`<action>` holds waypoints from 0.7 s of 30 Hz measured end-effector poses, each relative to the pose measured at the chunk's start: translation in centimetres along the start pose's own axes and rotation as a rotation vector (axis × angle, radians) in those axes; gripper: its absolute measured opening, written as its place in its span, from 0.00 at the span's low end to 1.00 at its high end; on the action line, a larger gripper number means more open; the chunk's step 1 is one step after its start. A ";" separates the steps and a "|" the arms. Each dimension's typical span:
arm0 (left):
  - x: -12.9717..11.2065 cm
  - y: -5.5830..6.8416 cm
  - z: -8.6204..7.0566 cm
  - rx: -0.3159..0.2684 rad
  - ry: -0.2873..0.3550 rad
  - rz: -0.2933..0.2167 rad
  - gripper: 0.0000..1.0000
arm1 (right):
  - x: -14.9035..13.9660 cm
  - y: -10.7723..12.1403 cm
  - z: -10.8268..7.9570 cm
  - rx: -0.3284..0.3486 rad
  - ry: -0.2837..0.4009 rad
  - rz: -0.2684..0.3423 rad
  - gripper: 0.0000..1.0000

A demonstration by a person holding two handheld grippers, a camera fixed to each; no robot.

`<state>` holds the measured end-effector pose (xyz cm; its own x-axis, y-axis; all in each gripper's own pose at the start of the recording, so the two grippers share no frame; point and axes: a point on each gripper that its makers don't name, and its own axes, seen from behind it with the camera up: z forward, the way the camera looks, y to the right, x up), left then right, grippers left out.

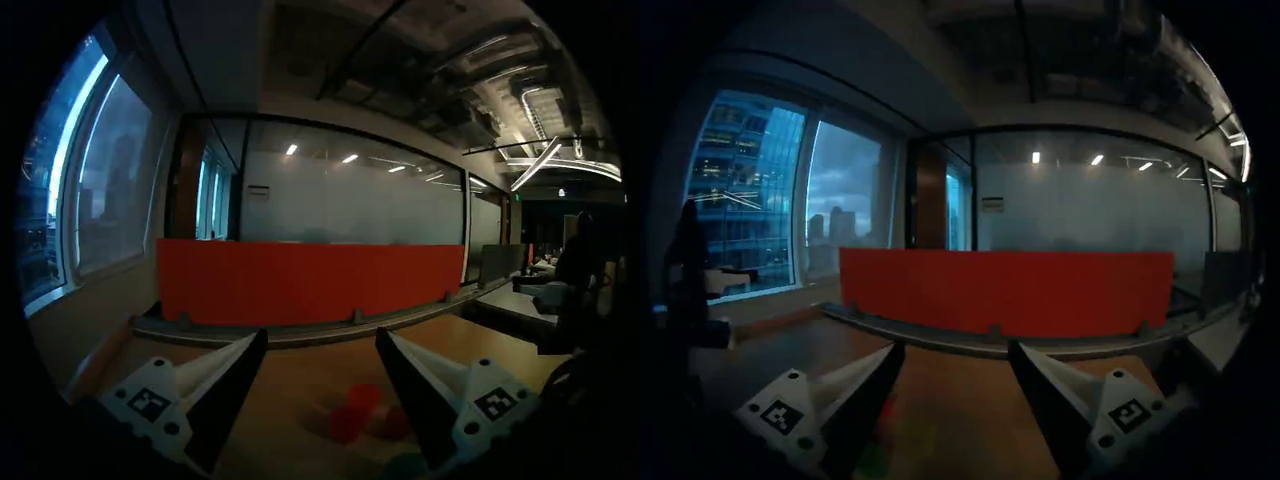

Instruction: Pour water

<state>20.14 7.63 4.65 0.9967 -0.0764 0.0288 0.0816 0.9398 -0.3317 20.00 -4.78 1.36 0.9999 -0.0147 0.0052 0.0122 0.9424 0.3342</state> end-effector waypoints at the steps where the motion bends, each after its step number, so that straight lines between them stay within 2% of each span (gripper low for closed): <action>1: 0.1 0.4 0.0 -0.016 0.003 0.000 1.00 | 0.1 -0.4 -0.1 0.020 0.000 -0.007 0.99; 11: 1.0 3.3 -0.4 -0.160 0.014 -0.033 1.00 | 1.0 -3.5 -0.4 0.171 -0.009 -0.024 1.00; 21: 0.0 4.8 -0.8 -0.236 -0.024 0.021 1.00 | 0.1 -6.2 -0.5 0.296 -0.068 -0.038 1.00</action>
<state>20.51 11.92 2.30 0.9981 -0.0470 0.0407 0.0616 0.8369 -0.5439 19.98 -10.41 -1.18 0.9957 -0.0796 0.0470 0.0361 0.8025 0.5956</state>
